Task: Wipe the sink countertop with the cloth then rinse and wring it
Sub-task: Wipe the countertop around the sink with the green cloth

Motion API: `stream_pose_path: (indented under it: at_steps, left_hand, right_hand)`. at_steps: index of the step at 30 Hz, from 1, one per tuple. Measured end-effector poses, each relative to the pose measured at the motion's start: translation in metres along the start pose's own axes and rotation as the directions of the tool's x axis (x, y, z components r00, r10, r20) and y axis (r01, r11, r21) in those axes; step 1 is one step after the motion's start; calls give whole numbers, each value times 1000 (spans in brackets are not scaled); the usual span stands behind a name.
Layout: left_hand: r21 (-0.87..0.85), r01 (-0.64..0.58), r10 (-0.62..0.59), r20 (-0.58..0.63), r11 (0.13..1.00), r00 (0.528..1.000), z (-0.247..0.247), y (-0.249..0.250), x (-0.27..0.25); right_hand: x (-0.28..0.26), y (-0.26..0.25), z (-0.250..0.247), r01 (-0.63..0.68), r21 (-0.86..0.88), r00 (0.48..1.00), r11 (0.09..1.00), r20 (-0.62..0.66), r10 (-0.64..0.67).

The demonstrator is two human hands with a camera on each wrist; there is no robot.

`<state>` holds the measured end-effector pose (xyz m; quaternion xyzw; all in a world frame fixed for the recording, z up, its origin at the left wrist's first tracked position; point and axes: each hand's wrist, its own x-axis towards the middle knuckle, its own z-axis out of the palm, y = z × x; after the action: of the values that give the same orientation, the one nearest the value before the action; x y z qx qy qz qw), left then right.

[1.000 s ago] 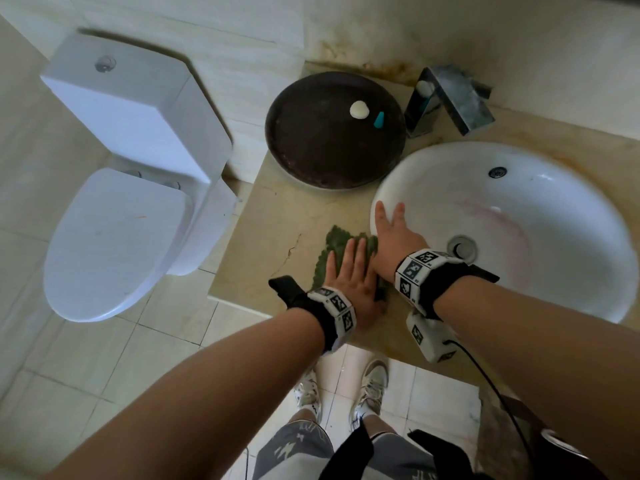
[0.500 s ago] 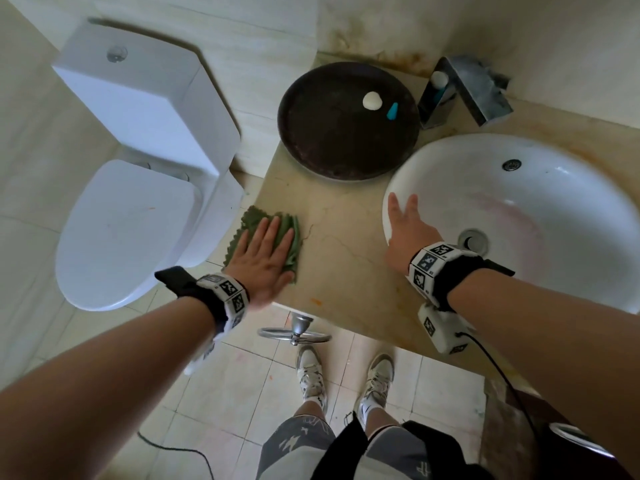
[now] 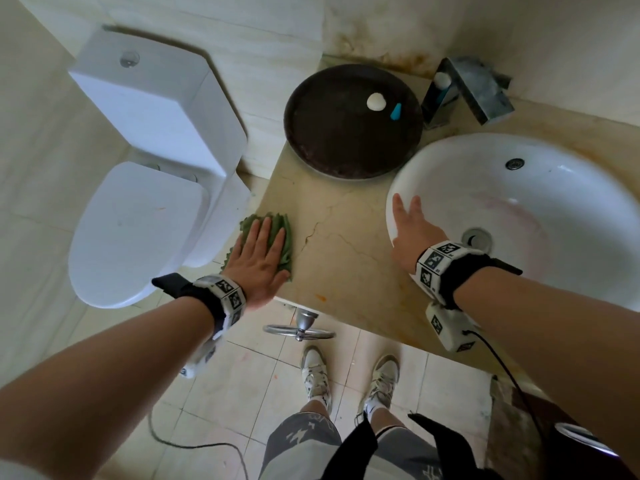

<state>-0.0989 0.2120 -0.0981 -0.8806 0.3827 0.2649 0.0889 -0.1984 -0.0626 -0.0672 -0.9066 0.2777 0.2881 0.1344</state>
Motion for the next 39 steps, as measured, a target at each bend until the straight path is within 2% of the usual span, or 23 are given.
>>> stream_pose_path:
  at_steps: [3,7,12,16,20,22,26,28,30,34,39]
  left_hand:
    - [88,-78,74,40,993,996,5,-7,-11]
    - [165,-204,188,110,965,976,7,14,-24]
    - [127,-253,244,78,959,967,3,65,-15]
    - [127,-337,335,38,933,941,-1,120,2]
    - [167,-372,375,10,913,927,1,114,6]
    - [166,-352,355,16,921,935,3,89,3]
    - [156,-213,211,29,965,977,1,24,-4]
    - [172,-182,180,24,968,983,-3,4,-2]
    - [163,-158,160,3,974,987,-10,-1,8]
    - [42,-40,43,-62,998,997,-34,10,49]
    - [-47,57,-60,-73,997,996,-45,33,80]
  right_hand:
    - [1,1,3,7,1,1000,1000,-3,-7]
    - [2,1,4,6,34,1000,999,0,-6]
    - [2,0,5,2,33,1000,999,-18,-1]
    - [4,-1,7,-3,16,999,1000,-33,4]
    - [6,-1,8,-7,5,999,1000,-40,7]
    - [5,-1,8,-13,9,999,1000,-38,13]
    - [3,-2,9,-21,23,999,1000,-46,22]
    - [2,-2,8,-19,32,998,999,-53,21]
    - [0,-2,8,-20,42,998,999,-53,22]
    - [0,-2,5,-15,44,999,999,-50,17]
    - [1,-2,6,-16,51,999,999,-43,18]
